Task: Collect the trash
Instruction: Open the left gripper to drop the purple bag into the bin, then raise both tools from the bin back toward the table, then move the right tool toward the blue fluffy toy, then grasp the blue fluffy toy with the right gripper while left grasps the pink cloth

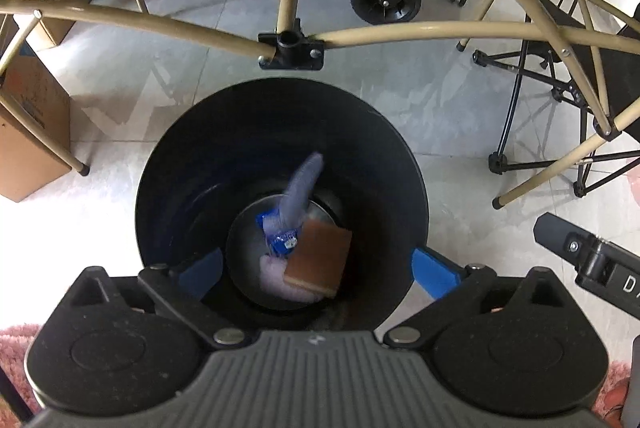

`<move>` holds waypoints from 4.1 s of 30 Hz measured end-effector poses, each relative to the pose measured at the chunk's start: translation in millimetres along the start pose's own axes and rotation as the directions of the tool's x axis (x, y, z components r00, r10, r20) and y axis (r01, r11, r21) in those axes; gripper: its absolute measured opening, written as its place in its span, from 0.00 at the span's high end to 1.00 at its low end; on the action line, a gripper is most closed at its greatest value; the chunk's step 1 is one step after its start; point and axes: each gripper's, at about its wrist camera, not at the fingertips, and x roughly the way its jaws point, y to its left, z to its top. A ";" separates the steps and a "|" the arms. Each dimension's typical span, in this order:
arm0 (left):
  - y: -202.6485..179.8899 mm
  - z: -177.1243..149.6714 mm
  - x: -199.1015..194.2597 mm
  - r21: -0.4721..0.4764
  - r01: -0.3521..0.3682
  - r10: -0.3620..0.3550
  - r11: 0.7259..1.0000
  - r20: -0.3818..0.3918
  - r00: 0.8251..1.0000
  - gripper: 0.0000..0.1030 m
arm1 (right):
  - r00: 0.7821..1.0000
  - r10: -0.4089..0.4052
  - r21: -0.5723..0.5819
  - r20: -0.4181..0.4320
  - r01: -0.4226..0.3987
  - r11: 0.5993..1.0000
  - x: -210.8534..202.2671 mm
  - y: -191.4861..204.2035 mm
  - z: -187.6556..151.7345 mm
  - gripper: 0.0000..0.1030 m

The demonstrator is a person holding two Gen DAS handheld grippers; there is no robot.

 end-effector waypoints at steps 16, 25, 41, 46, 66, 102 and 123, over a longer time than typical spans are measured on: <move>1.2 -0.6 -3.3 0.006 -0.007 0.007 1.000 0.004 1.000 0.00 | 1.000 0.003 -0.002 0.001 -0.003 1.000 -0.1 -0.1 -0.3 0.00; 4.6 -5.1 -20.9 0.009 -0.002 0.002 1.000 0.060 0.998 0.00 | 1.000 0.009 -0.005 0.019 -0.009 1.000 -6.1 2.6 -0.8 0.00; 13.6 -19.9 -104.8 0.014 0.012 -0.015 1.000 0.279 0.960 0.00 | 0.986 0.061 -0.025 0.157 -0.058 0.998 -64.0 7.6 -1.8 0.00; 15.2 -24.3 -135.2 0.033 0.018 -0.028 0.999 0.357 0.934 0.00 | 0.970 0.093 -0.060 0.226 -0.082 0.995 -92.0 15.6 0.5 0.00; 31.5 35.0 -204.8 -0.002 0.045 -0.034 0.999 0.603 0.797 0.00 | 0.835 0.139 -0.162 0.533 -0.060 0.985 -157.0 46.6 81.9 0.00; 35.8 129.8 -175.9 0.030 0.020 -0.034 0.999 0.608 0.793 0.00 | 0.933 0.025 -0.142 0.360 0.028 0.989 -33.1 81.7 203.1 0.17; -39.1 182.0 -153.8 0.292 -0.336 0.087 0.896 0.626 0.775 0.00 | 0.903 0.080 -0.048 0.421 -0.066 0.997 -54.9 45.8 206.5 0.19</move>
